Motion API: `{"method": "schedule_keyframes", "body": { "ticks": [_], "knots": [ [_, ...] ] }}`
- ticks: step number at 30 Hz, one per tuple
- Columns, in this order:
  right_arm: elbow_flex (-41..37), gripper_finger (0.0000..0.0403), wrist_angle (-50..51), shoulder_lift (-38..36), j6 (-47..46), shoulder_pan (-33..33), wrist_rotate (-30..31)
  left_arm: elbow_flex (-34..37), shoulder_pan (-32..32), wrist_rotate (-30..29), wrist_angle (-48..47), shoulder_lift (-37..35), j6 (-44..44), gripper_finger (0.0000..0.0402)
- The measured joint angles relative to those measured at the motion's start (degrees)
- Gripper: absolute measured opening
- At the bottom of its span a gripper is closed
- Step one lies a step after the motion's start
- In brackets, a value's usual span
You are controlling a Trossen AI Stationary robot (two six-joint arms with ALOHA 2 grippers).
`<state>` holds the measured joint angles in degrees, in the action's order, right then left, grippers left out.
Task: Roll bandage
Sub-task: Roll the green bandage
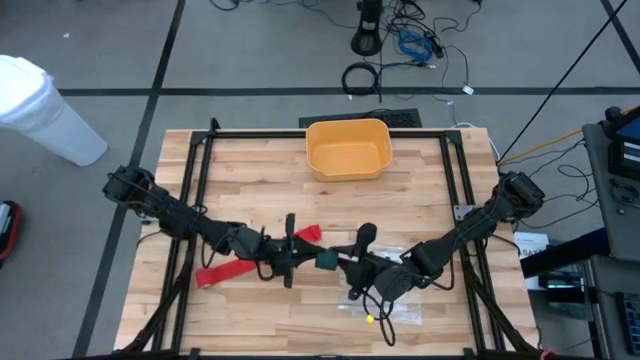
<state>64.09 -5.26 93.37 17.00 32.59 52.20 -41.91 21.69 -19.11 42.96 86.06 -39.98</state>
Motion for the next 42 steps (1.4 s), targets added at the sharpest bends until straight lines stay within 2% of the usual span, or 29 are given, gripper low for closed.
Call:
{"method": "schedule_keyframes", "body": {
  "ticks": [3, 5, 7, 14, 17, 19, 24, 31, 36, 42],
  "knots": [
    [-0.17, 0.0104, 4.45, -3.21, -3.11, 2.41, 3.87, 1.01, -2.12, 1.39, 0.36, -0.08, 3.84, 0.0010],
    [-0.06, 0.0114, 8.01, -5.59, -8.24, 3.51, 4.30, 1.71, -3.54, 2.15, -1.49, -0.10, 5.12, 0.0010],
    [0.25, 0.0122, 14.13, -7.93, -15.50, 4.12, 4.32, 1.97, -4.82, 2.64, -3.25, 0.50, 6.36, 0.0010],
    [0.08, 0.0123, 44.72, -11.85, -45.04, 4.51, 3.13, 1.95, -8.30, 2.64, -7.96, 0.20, 11.88, 0.0010],
    [-3.05, 0.0119, 48.56, -11.48, -53.68, 3.98, 2.88, 1.97, -9.84, 2.57, -9.42, 0.09, 15.23, 0.0010],
    [-5.92, 0.0117, 45.65, -11.42, -56.95, 3.49, 1.30, 1.97, -10.58, 2.66, -11.17, 0.10, 17.49, 0.0010],
    [-13.98, 0.0111, 34.02, -11.33, -58.94, 2.79, -8.76, 1.97, -12.03, 2.61, -14.29, 0.11, 22.33, 0.0010],
    [-21.02, 0.0107, 21.41, -11.35, -56.71, 2.53, -8.87, 1.99, -13.98, 2.29, -21.09, 0.11, 25.17, 0.0010],
    [-22.37, 0.0106, 17.82, -11.16, -55.51, 1.33, -10.19, 1.99, -16.32, -0.25, -25.91, 0.11, 26.19, 0.0010],
    [-22.39, 0.0106, 15.01, -10.98, -53.87, 0.59, -11.54, 4.01, -21.07, 1.34, -28.10, 0.09, 27.27, 0.0012]
  ]
}}
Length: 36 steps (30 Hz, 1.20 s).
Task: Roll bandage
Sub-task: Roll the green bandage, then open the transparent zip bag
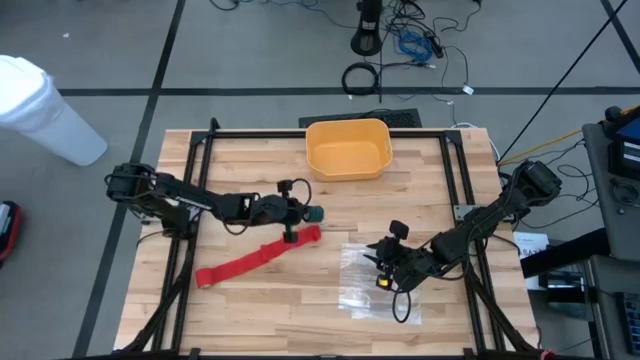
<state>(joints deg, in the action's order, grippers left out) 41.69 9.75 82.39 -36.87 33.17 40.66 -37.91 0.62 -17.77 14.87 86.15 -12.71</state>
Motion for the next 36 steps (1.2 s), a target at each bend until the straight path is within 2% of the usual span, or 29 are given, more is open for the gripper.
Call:
{"method": "schedule_keyframes", "body": {
  "ticks": [6, 10, 16, 19, 28, 31, 36],
  "knots": [
    [0.00, 0.0106, -1.94, 0.00, 1.09, -0.73, -0.08, 0.50, -6.31, -0.41, -12.69, 0.00, 2.62, 0.0010],
    [0.00, 0.0106, -2.24, 0.00, 1.56, -1.39, -0.06, 0.48, -8.31, 0.34, -13.27, 0.00, 3.45, 0.0011],
    [0.00, 0.0108, -3.46, 0.00, 1.94, -2.01, -0.06, -0.27, -8.61, 7.18, -13.24, 0.00, 4.93, 0.0019],
    [0.00, 0.0114, -4.82, 0.00, 3.20, -1.99, -0.06, -0.87, -8.36, 7.68, -13.06, 0.00, 6.31, 0.0050],
    [0.00, 0.0126, -5.28, 0.00, 3.11, -2.02, -0.04, -0.94, -7.93, 11.72, -8.26, 0.00, 5.97, 0.0176],
    [0.00, 0.0122, -5.26, 0.00, 3.09, -2.10, 0.11, -0.95, -7.53, 11.69, -6.50, 0.00, 5.92, 0.0195],
    [0.00, 0.0119, -5.12, 0.01, 3.07, -2.10, 0.13, -0.97, -7.17, 11.61, -3.45, 0.00, 5.90, 0.0200]
  ]
}}
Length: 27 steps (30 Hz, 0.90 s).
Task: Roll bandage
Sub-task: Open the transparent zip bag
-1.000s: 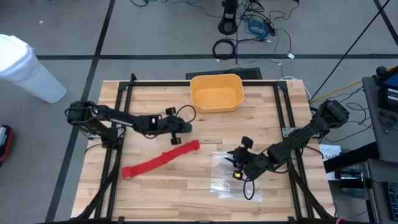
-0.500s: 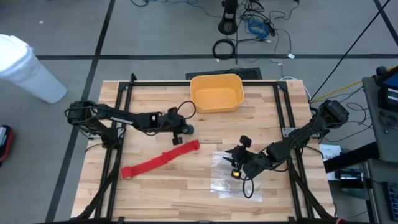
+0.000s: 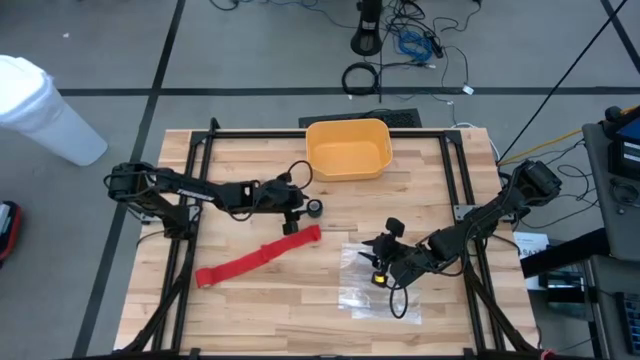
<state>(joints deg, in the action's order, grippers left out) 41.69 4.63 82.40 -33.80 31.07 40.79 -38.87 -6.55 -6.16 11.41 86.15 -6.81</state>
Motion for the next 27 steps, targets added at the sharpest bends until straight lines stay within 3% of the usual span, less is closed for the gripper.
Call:
{"method": "schedule_keyframes", "body": {
  "ticks": [11, 21, 27],
  "knots": [
    [0.00, 0.0119, 0.01, 8.09, -1.25, -2.62, 3.66, -2.03, 1.42, -0.08, -0.69, -0.83, 0.46, 0.0201],
    [-0.02, 0.0127, -0.81, 14.74, -3.63, -9.35, -3.32, -2.82, 4.66, -0.69, -2.81, -7.68, 0.51, 0.0201],
    [-0.07, 0.0134, -7.35, 16.43, 1.46, -11.20, -17.19, -2.86, 7.87, 0.74, -2.25, -6.59, 0.48, 0.0201]
  ]
}}
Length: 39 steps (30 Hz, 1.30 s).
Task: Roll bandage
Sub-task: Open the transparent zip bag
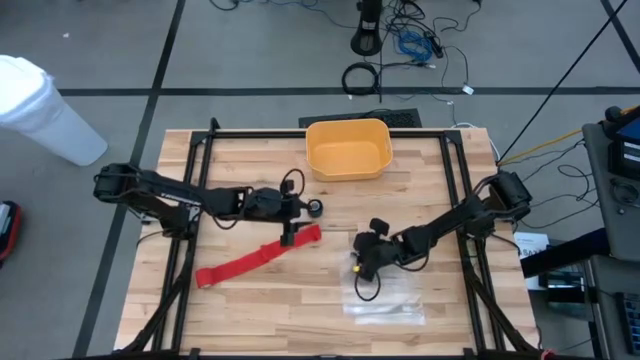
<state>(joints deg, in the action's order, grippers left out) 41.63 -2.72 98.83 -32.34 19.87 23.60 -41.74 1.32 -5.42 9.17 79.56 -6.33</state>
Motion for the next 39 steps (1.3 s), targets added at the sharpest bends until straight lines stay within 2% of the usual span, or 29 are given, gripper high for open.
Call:
{"method": "schedule_keyframes", "body": {
  "ticks": [7, 10, 14, 16, 17, 19, 22, 26, 29, 32, 35, 37, 39],
  "knots": [
    [0.24, 0.0114, -3.28, 3.23, 2.89, -1.58, -1.59, 0.00, 1.82, 1.33, 2.70, 2.07, -0.01, 0.0201],
    [0.24, 0.0083, -3.43, 3.81, 4.57, -1.86, -2.10, 0.02, 2.12, 1.32, 4.89, 2.35, -0.02, 0.0201],
    [0.22, 0.0019, -3.97, 3.51, 7.20, -1.87, -2.08, 0.02, 2.12, 1.33, 6.88, 2.39, -0.04, 0.0201],
    [0.19, 0.0007, -4.86, 3.55, 9.16, -1.86, -1.48, 0.02, 2.11, 1.34, 7.15, 2.39, -0.04, 0.0201],
    [0.15, 0.0007, -5.80, 3.67, 10.40, -1.61, 0.08, 0.02, 2.10, 1.32, 7.13, 2.39, -0.03, 0.0201],
    [-0.09, 0.0003, -7.54, 4.05, 14.13, -0.15, 7.40, 0.02, 2.11, 1.33, 7.14, 2.50, 0.04, 0.0201],
    [0.88, 0.0001, -11.59, 3.82, 25.56, 2.83, 17.92, 0.02, 2.23, 1.39, 6.99, 3.56, 1.28, 0.0201],
    [4.90, 0.0000, -12.46, 3.21, 38.21, 6.86, 28.72, 0.04, 2.23, 2.24, 7.38, 5.01, 1.49, 0.0201],
    [8.79, 0.0000, -12.64, 3.05, 47.15, 8.96, 31.75, 0.07, 2.50, 3.15, 10.06, 6.09, 1.54, 0.0201],
    [12.75, 0.0000, -9.09, 2.37, 48.32, 10.86, 34.48, 0.07, 3.27, 5.37, 12.81, 6.72, 1.53, 0.0201],
    [15.55, 0.0008, -5.07, -0.83, 44.94, 11.81, 31.28, 0.07, 4.26, 5.86, 12.54, 6.82, 1.47, 0.0201],
    [16.22, 0.0020, 0.33, -4.36, 38.06, 11.53, 25.20, 0.09, 4.48, 5.85, 13.70, 6.83, 1.47, 0.0201],
    [16.24, 0.0038, 11.08, -8.30, 28.38, 10.11, 19.25, 0.09, 4.58, 5.82, 15.65, 6.83, 1.49, 0.0201]
  ]
}}
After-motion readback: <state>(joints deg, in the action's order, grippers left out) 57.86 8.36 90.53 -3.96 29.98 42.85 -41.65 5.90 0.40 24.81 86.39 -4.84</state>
